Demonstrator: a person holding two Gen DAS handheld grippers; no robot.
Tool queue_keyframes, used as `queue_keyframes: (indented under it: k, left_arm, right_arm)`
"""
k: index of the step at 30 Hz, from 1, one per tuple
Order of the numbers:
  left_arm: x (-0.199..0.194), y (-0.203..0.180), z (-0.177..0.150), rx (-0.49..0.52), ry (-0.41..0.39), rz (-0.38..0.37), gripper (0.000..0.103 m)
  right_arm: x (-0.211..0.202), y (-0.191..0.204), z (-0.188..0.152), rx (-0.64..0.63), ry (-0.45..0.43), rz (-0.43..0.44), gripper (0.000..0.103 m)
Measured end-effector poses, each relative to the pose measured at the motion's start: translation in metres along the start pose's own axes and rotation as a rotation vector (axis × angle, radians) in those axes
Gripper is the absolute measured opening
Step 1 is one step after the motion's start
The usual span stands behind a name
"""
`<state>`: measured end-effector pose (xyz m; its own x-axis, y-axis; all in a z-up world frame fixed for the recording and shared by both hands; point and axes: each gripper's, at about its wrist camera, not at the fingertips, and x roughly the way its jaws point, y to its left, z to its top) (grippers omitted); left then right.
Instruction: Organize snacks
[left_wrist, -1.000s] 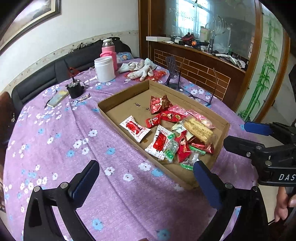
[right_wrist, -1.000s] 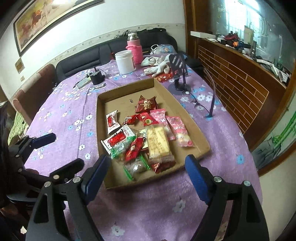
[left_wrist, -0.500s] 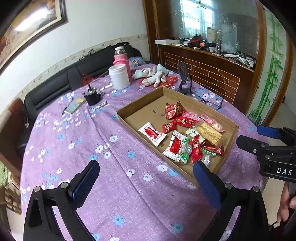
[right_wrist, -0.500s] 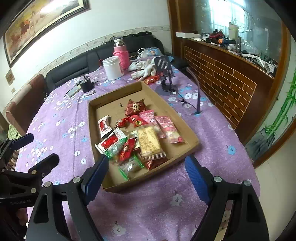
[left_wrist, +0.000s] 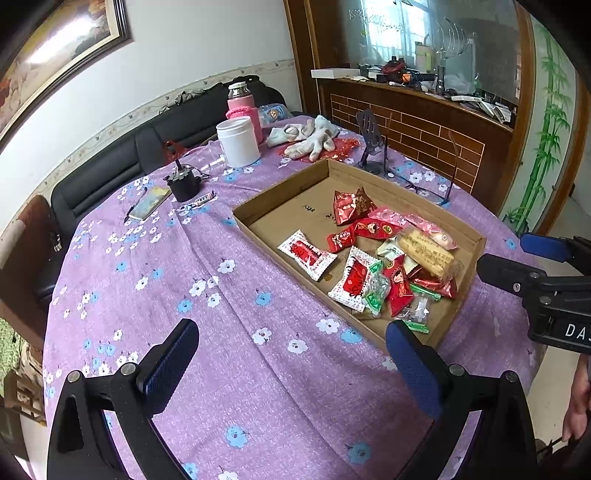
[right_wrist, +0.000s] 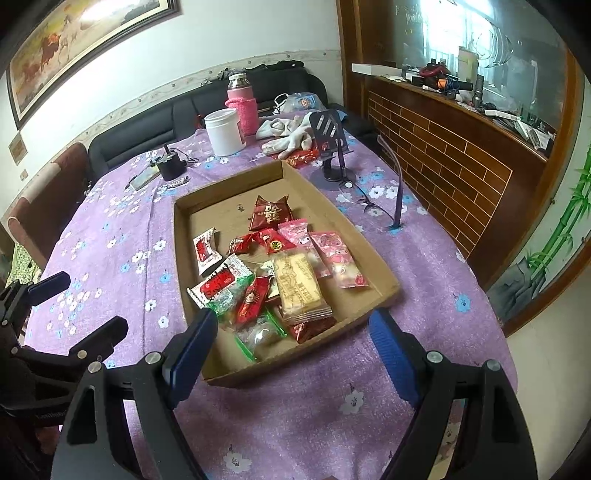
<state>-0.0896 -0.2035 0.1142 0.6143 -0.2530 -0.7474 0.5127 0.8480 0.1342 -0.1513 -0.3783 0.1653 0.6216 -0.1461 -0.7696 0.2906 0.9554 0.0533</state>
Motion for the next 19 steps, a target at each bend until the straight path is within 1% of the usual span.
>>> queue_keyframes:
  k: [11, 15, 17, 19]
  left_arm:
    - [0.004, -0.003, -0.001, 0.011, 0.015, -0.012, 0.102]
    - [0.005, -0.002, -0.003, 0.013, 0.020, -0.006, 0.102]
    - [0.005, 0.001, -0.005, -0.001, 0.014, 0.011, 0.102]
    - [0.006, 0.009, -0.008, -0.026, 0.024, -0.001, 0.102]
  right_arm:
    - [0.001, 0.000, 0.000, -0.001, -0.001, -0.003, 0.084]
    - [0.003, -0.001, 0.000, -0.001, 0.001, -0.004, 0.084]
    - [0.003, -0.001, 0.000, -0.002, -0.002, 0.000, 0.084]
    - [0.005, 0.002, 0.000, -0.010, -0.004, 0.003, 0.084]
